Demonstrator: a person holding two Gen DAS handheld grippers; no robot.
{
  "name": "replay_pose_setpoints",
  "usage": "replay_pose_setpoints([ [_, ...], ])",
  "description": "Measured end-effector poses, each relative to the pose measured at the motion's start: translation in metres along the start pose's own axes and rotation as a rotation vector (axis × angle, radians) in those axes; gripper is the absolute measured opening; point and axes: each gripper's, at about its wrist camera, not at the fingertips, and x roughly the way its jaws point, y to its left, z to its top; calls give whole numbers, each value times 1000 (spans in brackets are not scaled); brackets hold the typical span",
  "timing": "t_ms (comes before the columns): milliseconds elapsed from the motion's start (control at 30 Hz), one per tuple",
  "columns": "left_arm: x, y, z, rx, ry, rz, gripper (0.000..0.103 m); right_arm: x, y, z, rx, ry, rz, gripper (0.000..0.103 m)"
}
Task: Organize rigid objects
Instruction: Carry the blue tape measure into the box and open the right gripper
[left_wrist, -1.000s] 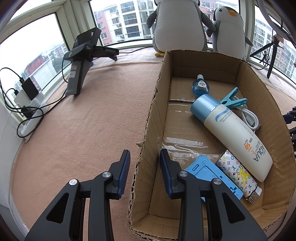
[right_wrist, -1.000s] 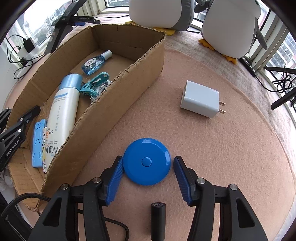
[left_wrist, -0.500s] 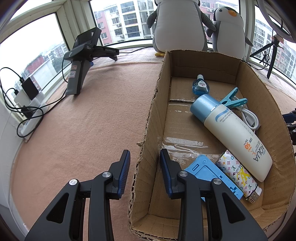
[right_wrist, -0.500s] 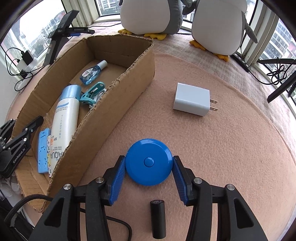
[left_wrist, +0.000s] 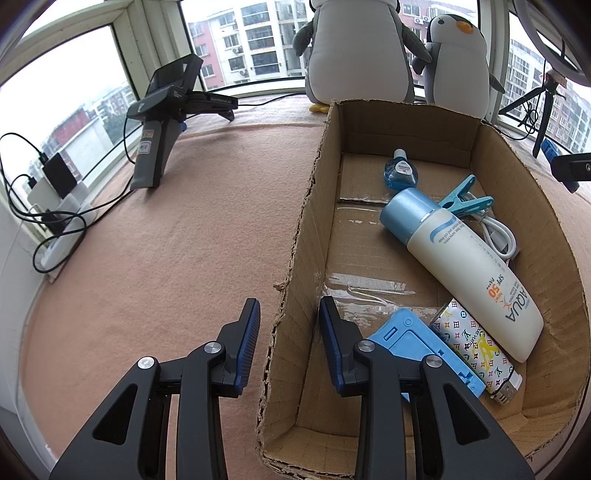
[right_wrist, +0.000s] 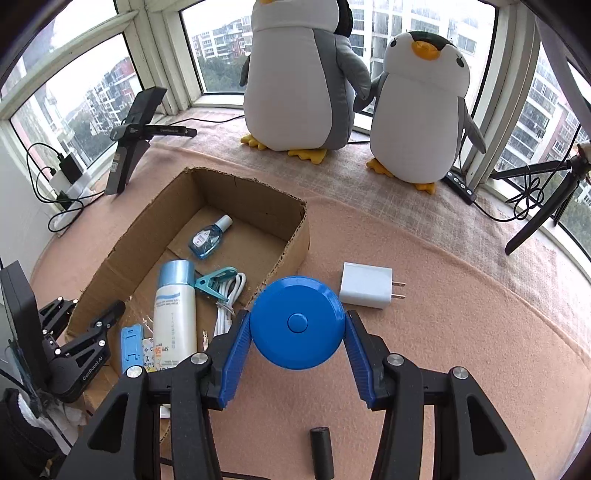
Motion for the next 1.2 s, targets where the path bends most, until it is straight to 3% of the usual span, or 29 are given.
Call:
replay_pose_setpoints([
  [333, 0, 0, 0, 0, 0, 0, 31, 8, 26, 26, -6, -55, 29, 46],
  [1067, 0, 0, 0, -1, 0, 0, 31, 45, 40, 47, -30, -19, 15, 46],
  [1100, 0, 0, 0, -1, 0, 0, 31, 46, 40, 48, -33, -18, 18, 47],
  [1200, 0, 1, 0, -2, 0, 0, 31, 43, 40, 48, -31, -34, 2, 61],
])
